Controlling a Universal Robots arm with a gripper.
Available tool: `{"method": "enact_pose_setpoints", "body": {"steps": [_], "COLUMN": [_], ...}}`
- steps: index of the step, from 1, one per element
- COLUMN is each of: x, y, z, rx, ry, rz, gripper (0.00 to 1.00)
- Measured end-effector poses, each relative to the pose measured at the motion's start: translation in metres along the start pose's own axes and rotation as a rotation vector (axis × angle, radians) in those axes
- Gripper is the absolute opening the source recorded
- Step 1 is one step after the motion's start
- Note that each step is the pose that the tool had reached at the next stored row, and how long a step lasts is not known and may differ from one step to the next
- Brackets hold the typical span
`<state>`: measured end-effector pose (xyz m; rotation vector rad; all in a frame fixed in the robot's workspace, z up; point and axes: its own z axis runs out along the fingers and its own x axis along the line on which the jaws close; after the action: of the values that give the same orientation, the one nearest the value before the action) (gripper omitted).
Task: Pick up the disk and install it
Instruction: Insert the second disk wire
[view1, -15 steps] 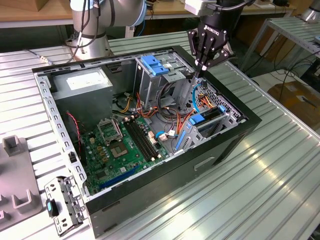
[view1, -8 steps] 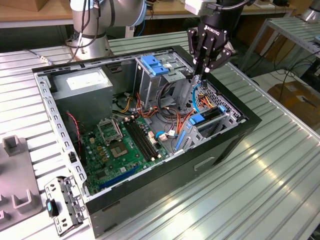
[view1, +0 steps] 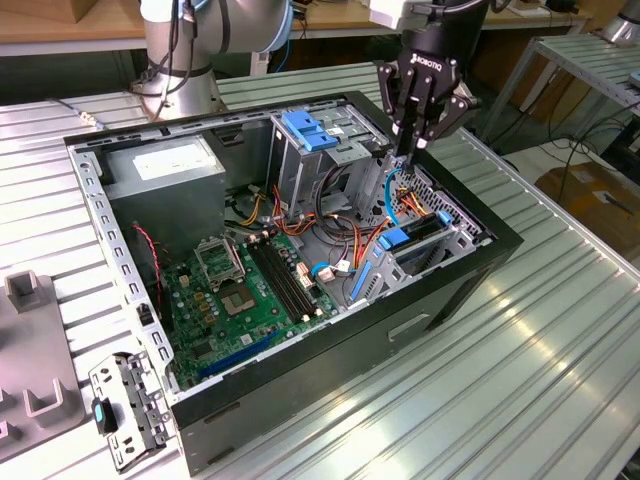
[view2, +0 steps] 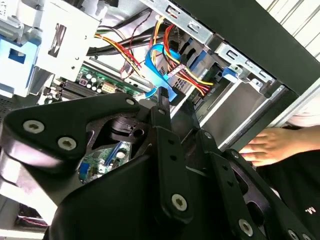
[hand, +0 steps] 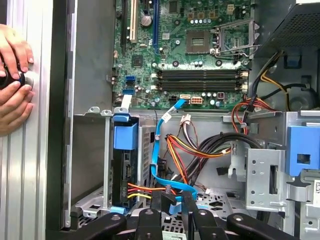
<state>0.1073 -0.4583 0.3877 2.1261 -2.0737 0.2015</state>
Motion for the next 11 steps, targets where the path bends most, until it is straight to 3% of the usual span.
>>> {"method": "enact_pose_setpoints", "body": {"steps": [4, 7, 10, 11], "x": [-0.0015, -0.0029, -0.0036, -0.0037], "y": [-0.0003, -0.0006, -0.0008, -0.0008], "z": [0.0065, 0.0125, 0.0146, 0.0151], "rx": [-0.0002, -0.0005, -0.0007, -0.0007], "ry": [0.0025, 0.0148, 0.022, 0.0241], "rz": [0.0, 0.0, 0.0, 0.0], "gripper": [0.3, 0.29, 0.11, 0.11]}}
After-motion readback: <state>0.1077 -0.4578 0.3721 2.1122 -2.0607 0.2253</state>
